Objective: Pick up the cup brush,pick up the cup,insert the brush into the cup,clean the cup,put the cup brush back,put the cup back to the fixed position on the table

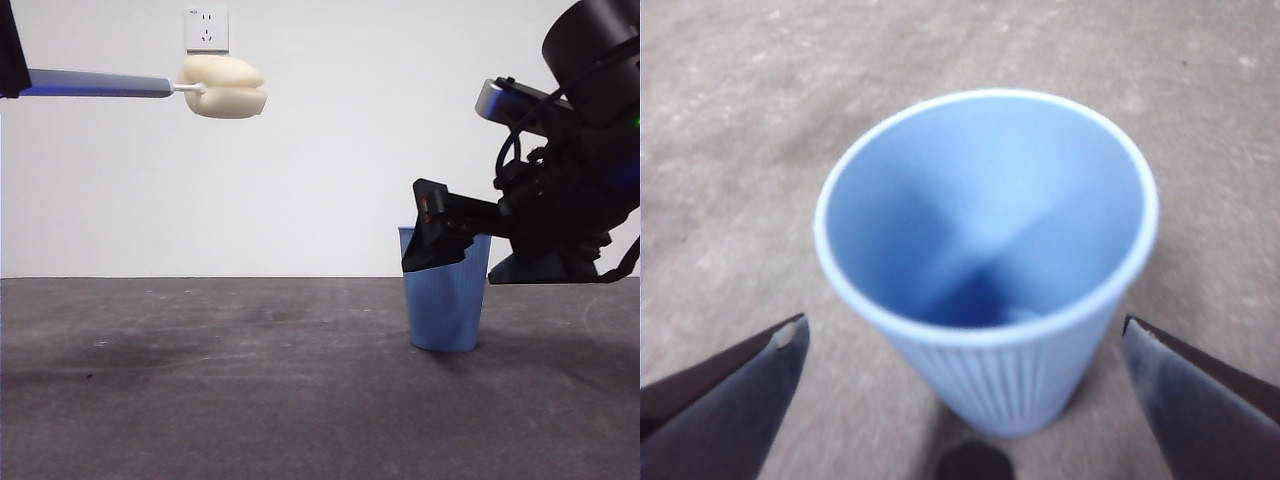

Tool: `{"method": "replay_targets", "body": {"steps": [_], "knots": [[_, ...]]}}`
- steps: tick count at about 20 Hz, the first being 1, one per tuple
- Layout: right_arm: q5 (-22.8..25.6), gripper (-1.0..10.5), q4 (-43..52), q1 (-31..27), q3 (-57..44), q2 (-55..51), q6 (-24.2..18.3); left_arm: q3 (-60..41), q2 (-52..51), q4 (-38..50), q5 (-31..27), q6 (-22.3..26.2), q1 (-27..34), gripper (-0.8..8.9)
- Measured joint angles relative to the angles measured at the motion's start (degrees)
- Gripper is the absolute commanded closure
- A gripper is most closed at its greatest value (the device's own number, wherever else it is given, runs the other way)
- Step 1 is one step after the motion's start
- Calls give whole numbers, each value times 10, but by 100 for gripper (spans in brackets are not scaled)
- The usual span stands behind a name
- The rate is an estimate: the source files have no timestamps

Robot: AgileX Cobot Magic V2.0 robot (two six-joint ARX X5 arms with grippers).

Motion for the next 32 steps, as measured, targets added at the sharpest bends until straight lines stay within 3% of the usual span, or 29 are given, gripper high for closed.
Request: {"method": "replay_targets", "body": {"steps": [7,18,21,26,28,32], "knots": [[0,370,109,-4,0,70,0,0,0,0,0,0,0,826],[0,924,140,-7,0,86,0,0,0,0,0,0,0,826],[0,959,139,-7,0,86,0,0,0,-8,0,0,0,826],[2,959,16,3,-1,-14,-17,0,0,-14,0,38,0,826],[7,959,-82,12,5,-86,-46,0,0,-14,0,67,0,826],[63,959,-332,40,59,-186,-95,0,20,-24,0,139,0,826]]}}
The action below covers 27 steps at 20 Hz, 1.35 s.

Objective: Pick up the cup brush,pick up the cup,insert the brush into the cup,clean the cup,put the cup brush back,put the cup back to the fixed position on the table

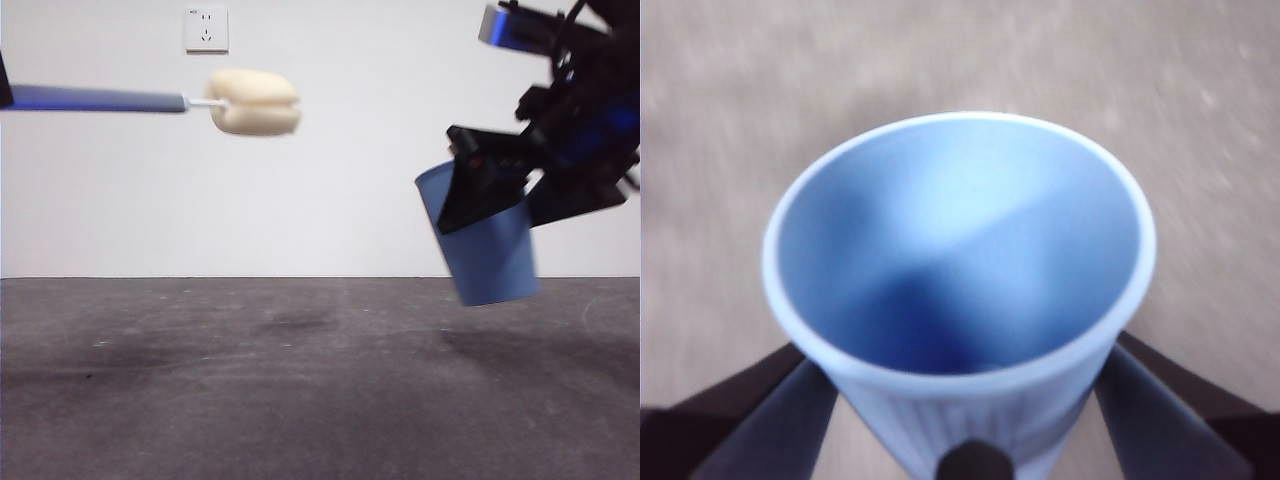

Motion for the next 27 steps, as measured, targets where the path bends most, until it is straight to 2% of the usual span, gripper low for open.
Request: {"method": "replay_targets", "body": {"steps": [4,8,13,15,20,23,27], "knots": [[63,959,-183,58,60,-6,-73,0,35,-11,3,72,0,826],[141,959,-229,107,77,-4,-171,0,73,-38,27,145,-5,826],[236,960,-291,122,77,23,-289,0,81,-47,43,162,-37,826],[254,960,-291,130,77,40,-320,0,81,-54,53,163,-53,826],[257,960,-282,189,77,72,-350,0,81,-63,55,164,-73,826],[283,959,-253,221,77,88,-358,0,85,-73,56,162,-81,826],[285,959,-248,230,83,92,-361,0,114,-94,56,152,-92,826]]}}
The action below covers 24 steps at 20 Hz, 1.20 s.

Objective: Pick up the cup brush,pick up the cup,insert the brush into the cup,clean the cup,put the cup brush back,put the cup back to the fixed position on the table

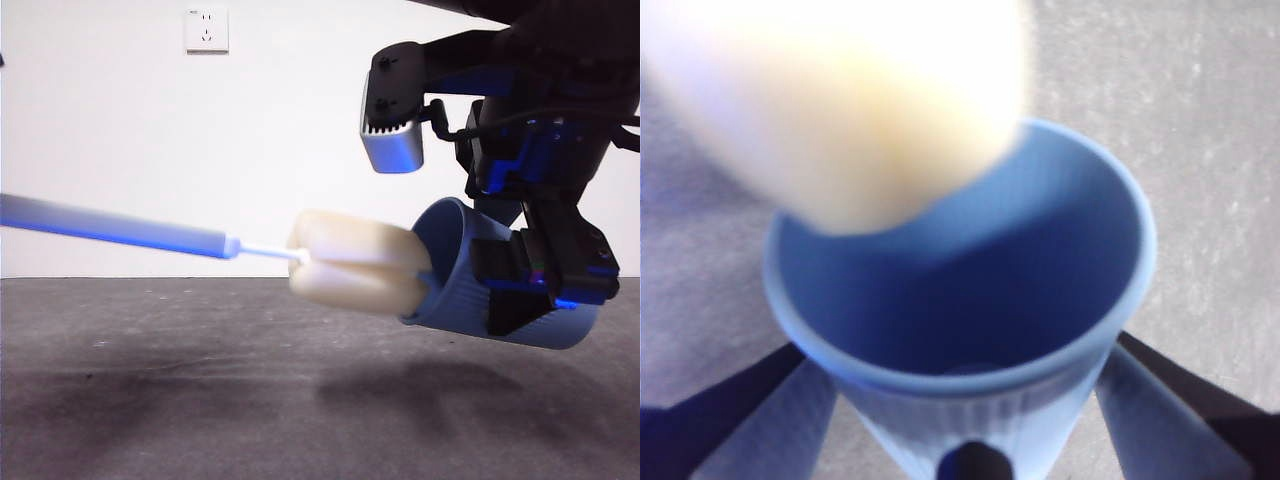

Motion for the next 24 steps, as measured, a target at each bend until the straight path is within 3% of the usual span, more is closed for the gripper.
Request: {"method": "replay_targets", "body": {"steps": [15,19,24], "knots": [[3,959,-7,78,4,8,-3,0,114,162,23,-84,-85,826],[3,960,-6,79,4,19,-3,0,114,155,11,-96,-91,826],[14,959,-8,75,4,19,-1,0,92,76,-47,-92,-79,826]]}}
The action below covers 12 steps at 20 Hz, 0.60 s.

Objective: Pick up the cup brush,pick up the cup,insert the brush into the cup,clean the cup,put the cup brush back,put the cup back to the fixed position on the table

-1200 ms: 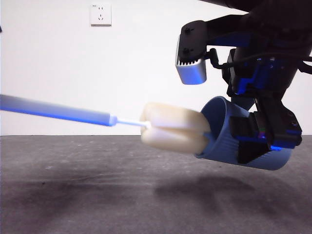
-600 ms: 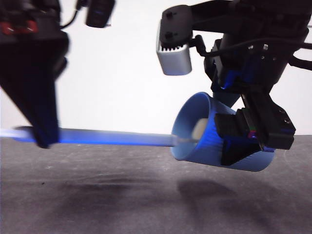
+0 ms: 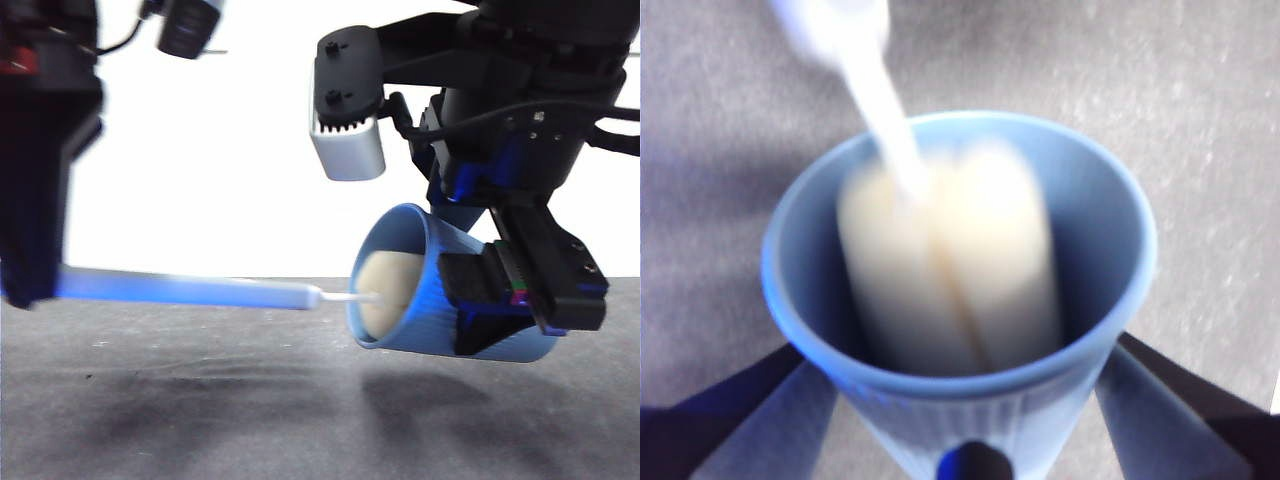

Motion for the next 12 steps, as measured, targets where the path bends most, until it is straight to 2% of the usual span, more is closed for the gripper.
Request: {"method": "replay_targets", "body": {"steps": [7,12], "knots": [[1,959,6,-8,0,0,5,0,-68,-68,-9,0,5,826],[0,959,9,-8,1,0,5,0,-64,-12,33,0,5,826]]}}
